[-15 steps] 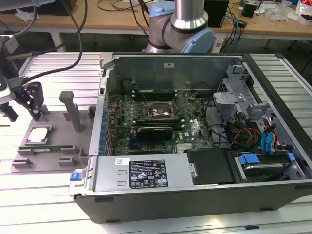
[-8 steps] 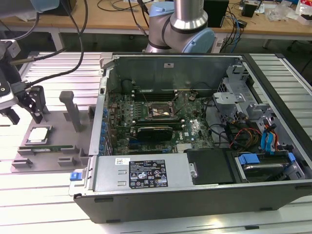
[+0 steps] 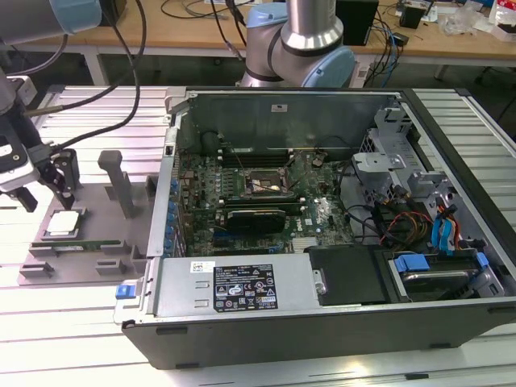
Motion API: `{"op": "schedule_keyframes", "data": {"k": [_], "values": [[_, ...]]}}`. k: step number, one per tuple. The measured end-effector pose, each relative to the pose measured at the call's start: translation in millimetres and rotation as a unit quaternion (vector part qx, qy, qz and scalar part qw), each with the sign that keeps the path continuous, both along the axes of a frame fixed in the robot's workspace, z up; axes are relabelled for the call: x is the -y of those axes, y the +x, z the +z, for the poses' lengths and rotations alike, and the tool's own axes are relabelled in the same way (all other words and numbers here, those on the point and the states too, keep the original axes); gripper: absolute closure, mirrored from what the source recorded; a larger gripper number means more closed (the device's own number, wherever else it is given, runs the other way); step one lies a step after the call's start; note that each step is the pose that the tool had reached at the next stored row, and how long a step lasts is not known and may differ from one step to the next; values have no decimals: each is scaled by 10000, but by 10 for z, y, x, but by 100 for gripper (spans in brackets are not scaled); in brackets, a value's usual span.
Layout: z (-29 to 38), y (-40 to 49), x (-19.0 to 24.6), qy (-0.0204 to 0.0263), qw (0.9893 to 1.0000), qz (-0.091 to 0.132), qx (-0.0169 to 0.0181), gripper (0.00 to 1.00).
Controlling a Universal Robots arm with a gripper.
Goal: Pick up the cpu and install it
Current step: 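Pick up the cpu and move it towards the insertion slot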
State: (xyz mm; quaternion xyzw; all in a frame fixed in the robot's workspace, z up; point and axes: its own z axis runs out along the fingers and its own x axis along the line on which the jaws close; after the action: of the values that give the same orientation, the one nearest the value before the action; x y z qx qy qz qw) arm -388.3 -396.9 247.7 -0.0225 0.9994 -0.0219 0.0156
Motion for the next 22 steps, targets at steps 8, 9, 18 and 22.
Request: {"op": "schedule_keyframes", "data": {"k": [8, 9, 18, 22], "values": [[-56, -4, 0, 0, 10000, 1, 0, 40], [-63, -4, 0, 1, 10000, 1, 0, 40], [-134, -4, 0, 1, 10000, 1, 0, 40], [-158, -4, 0, 1, 10000, 1, 0, 40]]}}
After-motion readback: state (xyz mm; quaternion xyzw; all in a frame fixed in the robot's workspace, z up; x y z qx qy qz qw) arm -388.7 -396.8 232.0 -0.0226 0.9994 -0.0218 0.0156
